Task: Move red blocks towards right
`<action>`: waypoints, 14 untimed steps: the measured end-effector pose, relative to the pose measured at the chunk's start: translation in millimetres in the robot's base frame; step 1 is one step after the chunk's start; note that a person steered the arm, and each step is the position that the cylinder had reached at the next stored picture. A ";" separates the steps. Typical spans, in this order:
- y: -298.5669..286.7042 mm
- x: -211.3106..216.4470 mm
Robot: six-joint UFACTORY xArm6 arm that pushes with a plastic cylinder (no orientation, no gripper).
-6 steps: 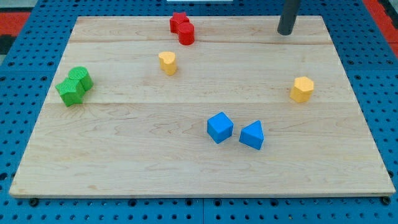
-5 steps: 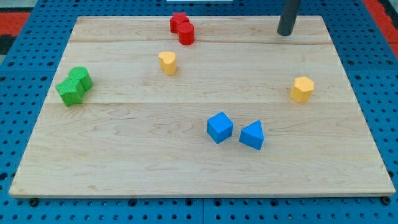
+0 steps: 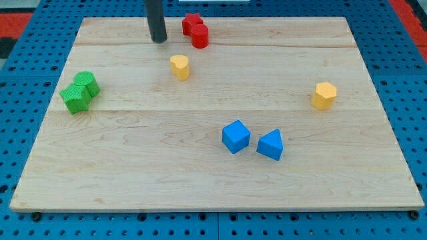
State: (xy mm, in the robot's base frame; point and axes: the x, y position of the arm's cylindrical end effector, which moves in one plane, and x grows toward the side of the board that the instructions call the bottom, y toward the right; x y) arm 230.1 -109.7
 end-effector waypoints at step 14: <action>58.4 34.6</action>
State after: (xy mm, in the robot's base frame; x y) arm 264.7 -51.3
